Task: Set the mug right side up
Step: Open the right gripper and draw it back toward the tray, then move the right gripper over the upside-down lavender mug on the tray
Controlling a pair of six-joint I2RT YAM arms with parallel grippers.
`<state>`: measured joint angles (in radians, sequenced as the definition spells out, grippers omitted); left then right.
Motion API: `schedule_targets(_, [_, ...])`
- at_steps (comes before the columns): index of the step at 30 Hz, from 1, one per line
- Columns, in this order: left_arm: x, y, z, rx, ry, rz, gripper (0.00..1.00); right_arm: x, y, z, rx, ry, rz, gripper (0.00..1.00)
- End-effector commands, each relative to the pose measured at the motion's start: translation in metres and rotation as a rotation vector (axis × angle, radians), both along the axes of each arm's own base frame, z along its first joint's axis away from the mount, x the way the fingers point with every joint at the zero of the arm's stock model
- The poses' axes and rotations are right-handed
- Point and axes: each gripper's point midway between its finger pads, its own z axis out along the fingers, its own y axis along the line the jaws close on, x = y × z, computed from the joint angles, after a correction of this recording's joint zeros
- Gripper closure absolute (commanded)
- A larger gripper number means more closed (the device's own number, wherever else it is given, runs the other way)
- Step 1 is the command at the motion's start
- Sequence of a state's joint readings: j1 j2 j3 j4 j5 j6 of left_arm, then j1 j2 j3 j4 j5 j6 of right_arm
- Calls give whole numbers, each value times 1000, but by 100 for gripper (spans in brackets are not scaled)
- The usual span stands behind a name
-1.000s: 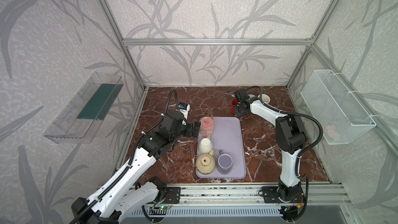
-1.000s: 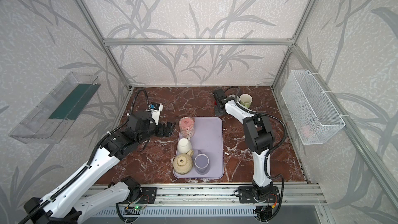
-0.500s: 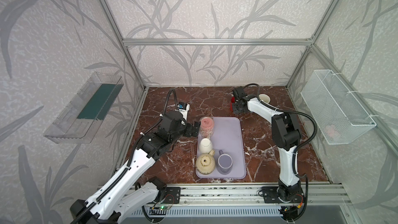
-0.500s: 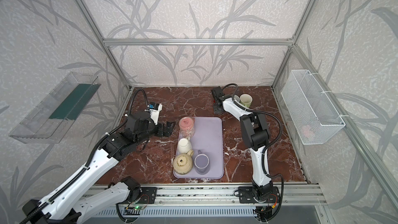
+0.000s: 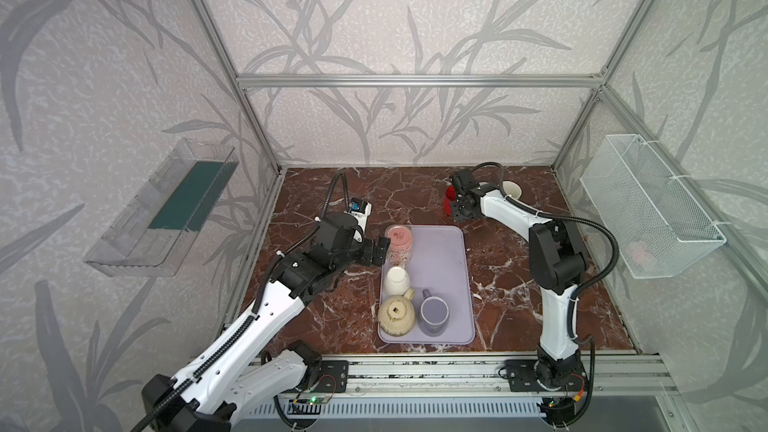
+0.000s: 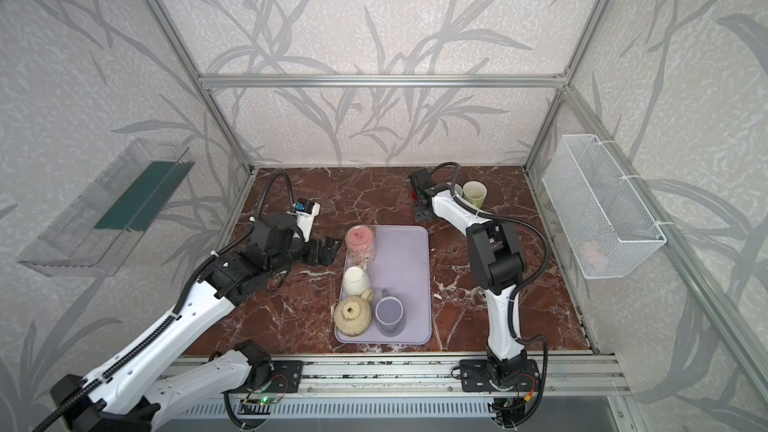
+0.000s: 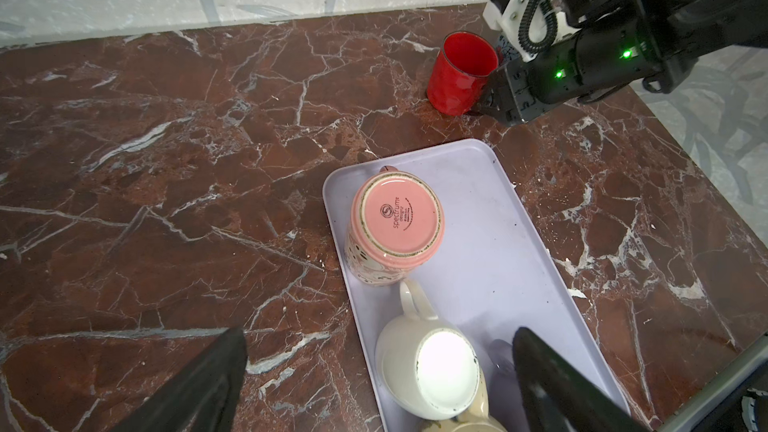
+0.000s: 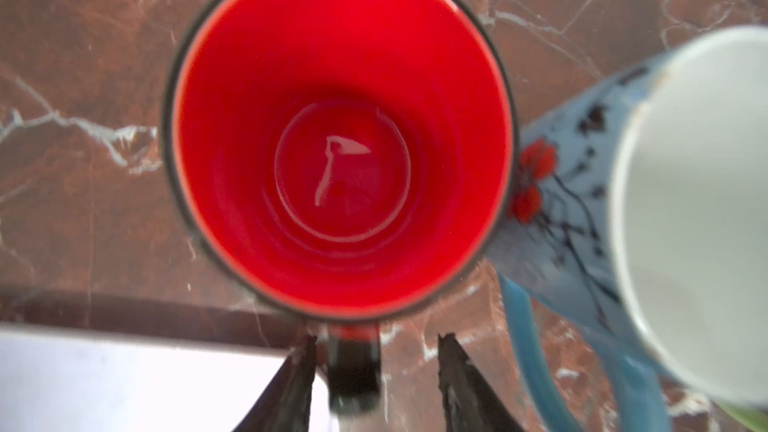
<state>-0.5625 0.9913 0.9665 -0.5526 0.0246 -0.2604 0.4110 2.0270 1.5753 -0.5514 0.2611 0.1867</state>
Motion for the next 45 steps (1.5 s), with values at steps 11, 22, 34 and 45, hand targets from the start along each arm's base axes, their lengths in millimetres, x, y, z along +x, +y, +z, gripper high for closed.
schedule_targets(11, [-12,-12,-9,207,16,-107,5,-131,29,92,148,-124,248,38])
schedule_targets(22, [-11,-14,-16,234,33,-110,5,-262,42,60,185,13,477,27])
schedule_targets(34, [-9,-10,-19,265,25,-94,5,-323,64,13,241,112,570,26])
schedule_targets(45, [-8,-11,-24,283,39,-94,5,-355,98,1,323,117,650,26])
